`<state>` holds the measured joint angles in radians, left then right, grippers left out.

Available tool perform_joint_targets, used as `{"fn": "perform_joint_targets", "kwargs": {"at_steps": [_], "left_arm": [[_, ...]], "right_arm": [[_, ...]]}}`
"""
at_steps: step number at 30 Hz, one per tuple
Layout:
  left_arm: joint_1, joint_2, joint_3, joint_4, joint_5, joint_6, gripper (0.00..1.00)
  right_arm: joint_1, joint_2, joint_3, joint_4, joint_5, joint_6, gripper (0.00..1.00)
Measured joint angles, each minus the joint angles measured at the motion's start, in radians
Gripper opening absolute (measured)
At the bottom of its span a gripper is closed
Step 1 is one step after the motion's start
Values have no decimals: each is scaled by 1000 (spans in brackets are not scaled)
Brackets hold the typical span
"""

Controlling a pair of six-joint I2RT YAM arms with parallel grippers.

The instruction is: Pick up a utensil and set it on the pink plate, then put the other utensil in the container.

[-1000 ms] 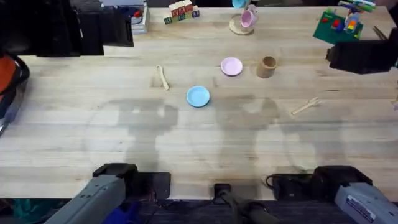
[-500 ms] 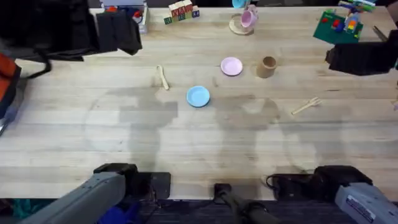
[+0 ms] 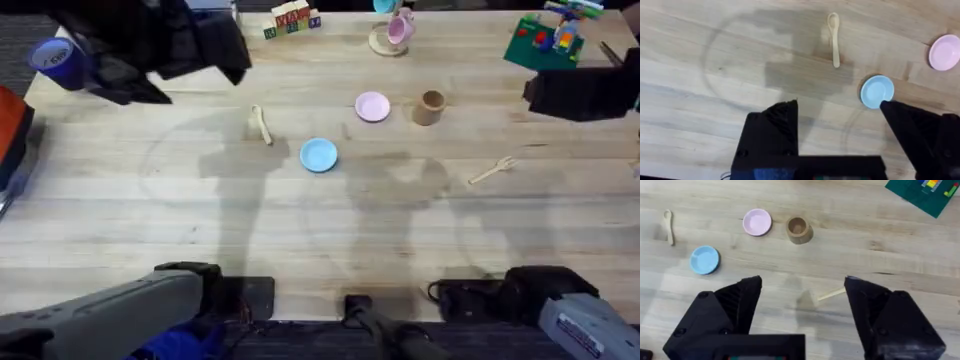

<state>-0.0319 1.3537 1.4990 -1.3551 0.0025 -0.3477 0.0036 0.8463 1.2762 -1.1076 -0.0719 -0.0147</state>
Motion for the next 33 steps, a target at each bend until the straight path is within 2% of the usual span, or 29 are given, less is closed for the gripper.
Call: {"fn": "perform_joint_targets", "kwargs": {"at_steps": [5,7,15,29,33], "left_arm": [[-45,15,-112,105,0,-34,995],[-52,45,-125,120,1,-42,995],[-53,210,-127,170,-5,-61,995],[-54,361,-127,273,-8,-76,995],[-68,405,-127,310,-8,-79,995]], "right_arm": [[0,0,0,0,0,0,996],[0,0,0,0,0,0,996],[0,0,0,0,0,0,996],[0,0,0,0,0,0,996],[0,0,0,0,0,0,996]]}}
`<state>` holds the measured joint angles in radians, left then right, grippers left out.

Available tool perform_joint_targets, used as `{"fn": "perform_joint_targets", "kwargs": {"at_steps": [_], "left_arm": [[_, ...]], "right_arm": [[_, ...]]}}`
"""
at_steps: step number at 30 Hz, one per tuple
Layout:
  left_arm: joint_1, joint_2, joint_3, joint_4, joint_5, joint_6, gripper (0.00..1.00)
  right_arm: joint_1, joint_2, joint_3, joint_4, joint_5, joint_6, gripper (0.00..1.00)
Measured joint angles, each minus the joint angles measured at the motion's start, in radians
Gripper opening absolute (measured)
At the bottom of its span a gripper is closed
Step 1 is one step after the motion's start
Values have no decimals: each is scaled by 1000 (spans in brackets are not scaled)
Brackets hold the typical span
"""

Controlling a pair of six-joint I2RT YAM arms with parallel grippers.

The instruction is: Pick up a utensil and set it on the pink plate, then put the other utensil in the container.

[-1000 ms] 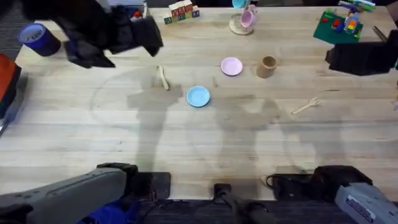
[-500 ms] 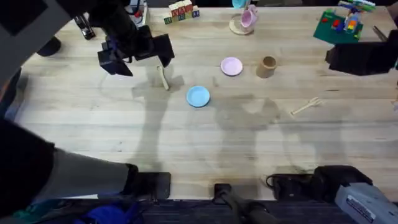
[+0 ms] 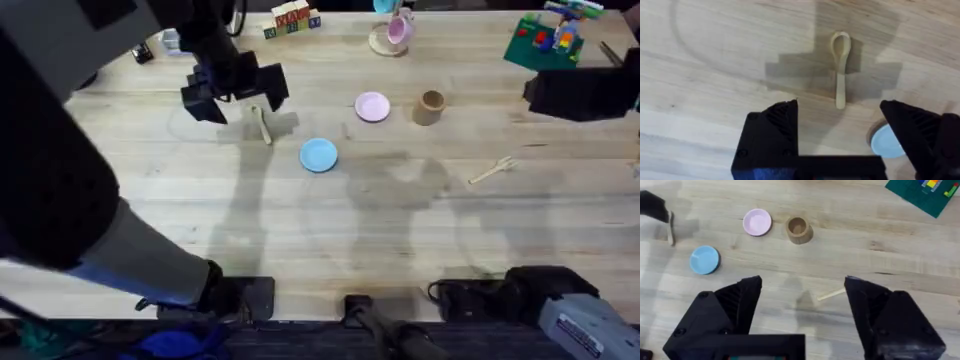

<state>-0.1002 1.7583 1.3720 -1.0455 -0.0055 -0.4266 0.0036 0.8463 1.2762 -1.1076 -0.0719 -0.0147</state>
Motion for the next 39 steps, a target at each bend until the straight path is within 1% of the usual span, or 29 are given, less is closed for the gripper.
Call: {"fn": "perform_joint_targets", "kwargs": {"at_steps": [6,10,14,23,28,31,39], "left_arm": [[-42,64,0,50,-3,0,995],[-58,91,0,63,-7,0,995],[-59,105,0,79,-15,-1,995],[-59,109,0,93,-23,-45,994],[-59,150,0,93,-26,-79,993],[-59,175,0,96,-21,-90,994],[-58,173,0,96,-22,-111,994]], "right_arm": [[0,0,0,0,0,0,996],[0,0,0,0,0,0,996],[0,0,0,0,0,0,996],[0,0,0,0,0,0,995],[0,0,0,0,0,0,996],[0,0,0,0,0,0,996],[0,0,0,0,0,0,996]]}}
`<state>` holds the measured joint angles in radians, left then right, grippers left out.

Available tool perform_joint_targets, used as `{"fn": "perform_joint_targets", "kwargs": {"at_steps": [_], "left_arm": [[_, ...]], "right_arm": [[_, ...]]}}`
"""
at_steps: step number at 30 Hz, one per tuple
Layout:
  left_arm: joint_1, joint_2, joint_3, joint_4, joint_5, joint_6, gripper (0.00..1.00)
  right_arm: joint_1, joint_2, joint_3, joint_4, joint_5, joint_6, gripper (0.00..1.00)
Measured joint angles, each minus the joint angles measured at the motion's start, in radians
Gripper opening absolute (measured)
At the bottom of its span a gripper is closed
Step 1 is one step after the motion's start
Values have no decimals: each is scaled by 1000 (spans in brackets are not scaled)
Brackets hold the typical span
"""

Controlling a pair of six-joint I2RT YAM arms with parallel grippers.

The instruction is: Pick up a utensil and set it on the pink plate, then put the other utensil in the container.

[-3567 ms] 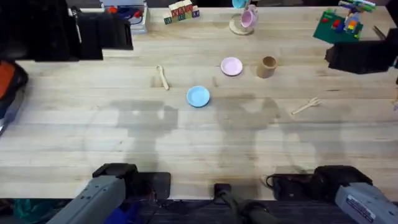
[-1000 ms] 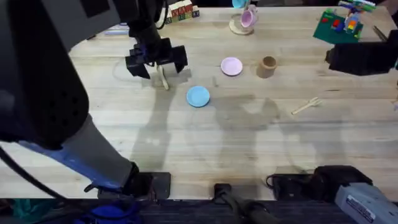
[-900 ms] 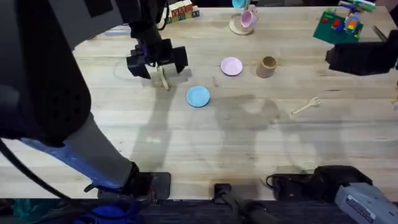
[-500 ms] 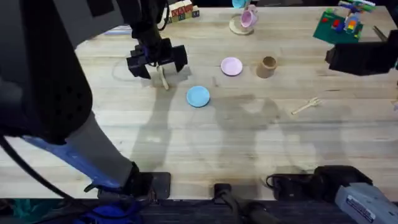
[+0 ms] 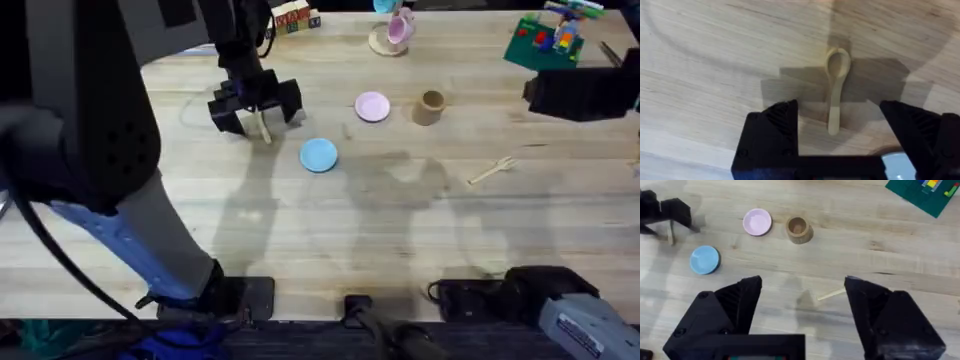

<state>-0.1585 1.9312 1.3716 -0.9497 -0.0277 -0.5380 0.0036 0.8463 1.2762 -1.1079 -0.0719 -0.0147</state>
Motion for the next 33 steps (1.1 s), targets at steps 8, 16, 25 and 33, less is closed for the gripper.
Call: {"fn": "perform_joint_targets", "kwargs": {"at_steps": [8,16,25,33], "left_arm": [[0,0,-5,22,1,-2,994],[0,-21,-41,55,0,-2,994],[0,-23,-43,57,-1,-2,995],[0,-23,-43,63,-1,-15,374]], "right_arm": [[0,0,0,0,0,0,995],[0,0,0,0,0,0,996],[0,0,0,0,0,0,996],[0,0,0,0,0,0,996]]}}
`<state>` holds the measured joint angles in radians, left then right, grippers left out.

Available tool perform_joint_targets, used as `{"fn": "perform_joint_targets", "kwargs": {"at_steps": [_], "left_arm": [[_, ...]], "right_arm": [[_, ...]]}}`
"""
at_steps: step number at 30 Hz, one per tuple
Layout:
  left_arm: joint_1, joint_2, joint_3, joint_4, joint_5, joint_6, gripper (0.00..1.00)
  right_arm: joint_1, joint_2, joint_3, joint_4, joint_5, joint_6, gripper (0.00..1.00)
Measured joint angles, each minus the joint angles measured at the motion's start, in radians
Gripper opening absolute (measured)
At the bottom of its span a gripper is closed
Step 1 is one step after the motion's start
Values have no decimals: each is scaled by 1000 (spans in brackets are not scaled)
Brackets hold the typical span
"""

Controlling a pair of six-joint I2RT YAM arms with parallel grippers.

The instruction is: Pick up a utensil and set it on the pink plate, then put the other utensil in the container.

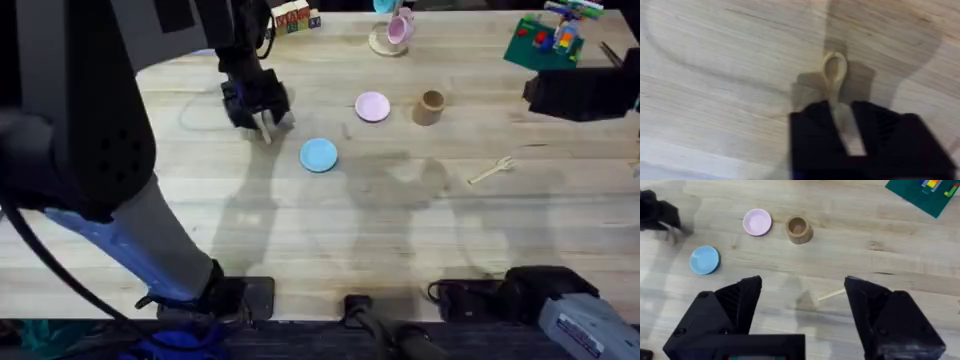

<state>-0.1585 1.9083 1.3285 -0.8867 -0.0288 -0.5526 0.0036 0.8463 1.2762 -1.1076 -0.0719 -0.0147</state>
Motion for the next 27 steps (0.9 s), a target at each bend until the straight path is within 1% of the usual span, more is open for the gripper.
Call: {"fn": "perform_joint_targets", "kwargs": {"at_steps": [1,2,3,12,17,22,27], "left_arm": [[0,0,0,2,1,-1,215],[0,0,0,4,3,0,96],[-1,-1,0,4,3,-2,62],[-1,-4,0,1,3,-2,48],[-1,-6,3,-35,1,8,42],[-1,-40,12,-80,1,61,42],[-2,-150,75,-110,-2,134,42]], "right_arm": [[0,0,0,0,0,0,996],[0,0,0,0,0,0,996],[0,0,0,0,0,0,996],[0,0,0,0,0,0,996],[0,0,0,0,0,0,995],[0,0,0,0,0,0,996],[0,0,0,0,0,0,996]]}}
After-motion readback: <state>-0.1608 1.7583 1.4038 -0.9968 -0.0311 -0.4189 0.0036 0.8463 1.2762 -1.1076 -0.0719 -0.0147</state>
